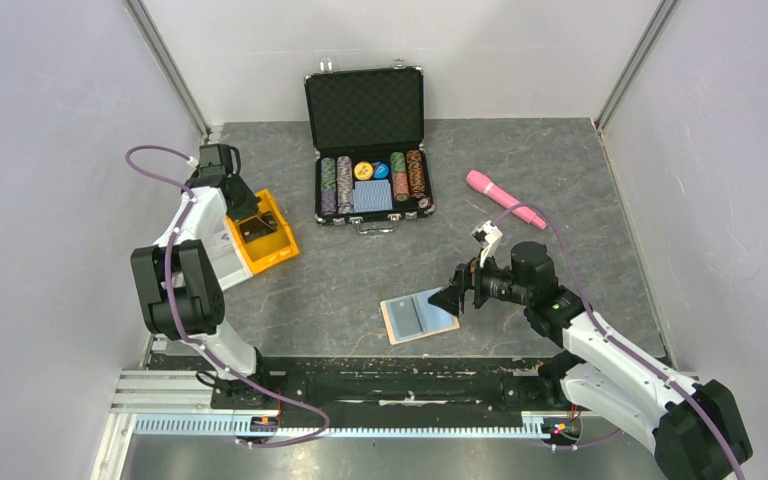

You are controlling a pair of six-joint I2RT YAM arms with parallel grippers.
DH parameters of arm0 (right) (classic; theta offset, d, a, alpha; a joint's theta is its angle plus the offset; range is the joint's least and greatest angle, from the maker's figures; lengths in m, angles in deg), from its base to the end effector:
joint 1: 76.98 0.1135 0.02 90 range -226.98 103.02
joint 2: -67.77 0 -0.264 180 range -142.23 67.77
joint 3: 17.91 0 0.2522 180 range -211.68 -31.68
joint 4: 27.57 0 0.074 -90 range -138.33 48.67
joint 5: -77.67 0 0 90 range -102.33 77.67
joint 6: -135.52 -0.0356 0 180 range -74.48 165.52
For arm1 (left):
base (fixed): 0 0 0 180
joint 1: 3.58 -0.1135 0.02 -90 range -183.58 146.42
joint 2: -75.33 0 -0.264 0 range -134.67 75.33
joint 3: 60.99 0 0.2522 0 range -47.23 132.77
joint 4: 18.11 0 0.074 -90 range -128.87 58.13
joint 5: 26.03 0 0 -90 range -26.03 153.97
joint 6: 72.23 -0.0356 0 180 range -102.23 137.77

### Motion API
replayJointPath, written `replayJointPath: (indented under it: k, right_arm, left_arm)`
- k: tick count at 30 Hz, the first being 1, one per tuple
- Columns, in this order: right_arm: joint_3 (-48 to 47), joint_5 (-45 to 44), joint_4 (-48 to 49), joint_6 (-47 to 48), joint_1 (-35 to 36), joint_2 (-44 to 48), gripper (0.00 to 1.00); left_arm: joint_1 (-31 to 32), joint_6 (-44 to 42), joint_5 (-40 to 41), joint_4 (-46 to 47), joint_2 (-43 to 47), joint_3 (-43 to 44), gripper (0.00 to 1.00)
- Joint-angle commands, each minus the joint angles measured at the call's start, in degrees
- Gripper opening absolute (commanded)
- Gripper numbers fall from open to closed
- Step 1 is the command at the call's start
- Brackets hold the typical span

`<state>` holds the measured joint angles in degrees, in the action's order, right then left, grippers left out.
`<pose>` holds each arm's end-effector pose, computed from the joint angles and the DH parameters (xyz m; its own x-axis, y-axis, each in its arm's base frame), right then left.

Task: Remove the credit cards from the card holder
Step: Place the credit card in the storage box.

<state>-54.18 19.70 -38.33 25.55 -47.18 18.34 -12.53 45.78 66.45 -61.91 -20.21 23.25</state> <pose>0.1547 0.1104 0.2144 -0.6183 -0.0204 -0.7857 -0.6712 0.5338 0.5143 0.3509 0.0568 0.2370 -0.6308 -0.5743 -0.5218 -0.5393 0.8080 -0.2374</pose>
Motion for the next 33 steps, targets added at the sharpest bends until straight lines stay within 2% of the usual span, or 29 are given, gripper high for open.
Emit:
replayJointPath:
  k: [1, 6, 15, 28, 33]
  right_arm:
    - [-0.73, -0.79, 1.73, -0.33, 0.16, 1.27, 0.98]
    - [-0.86, -1.38, 0.77, 0.41, 0.17, 2.04, 0.98]
    - [-1.75, -1.8, -0.46, 0.99, 0.16, 2.41, 0.98]
    - [-2.19, -2.14, -0.9, 1.39, 0.13, 2.5, 0.98]
    - [-2.46, -2.13, -1.2, 1.57, 0.17, 2.47, 0.98]
  left_arm:
    - [-0.37, -2.32, -0.37, 2.27, -0.9, 2.3, 0.08]
    - [-0.45, -2.59, 0.36, 2.18, -1.62, 2.58, 0.1]
    - [-0.41, -2.48, 0.59, 1.34, -3.11, 3.6, 0.22]
    - [-0.4, -3.14, 1.35, 0.07, -5.17, 5.98, 0.32]
    - [-0.41, -3.01, 0.78, -0.19, -5.88, 6.43, 0.33]
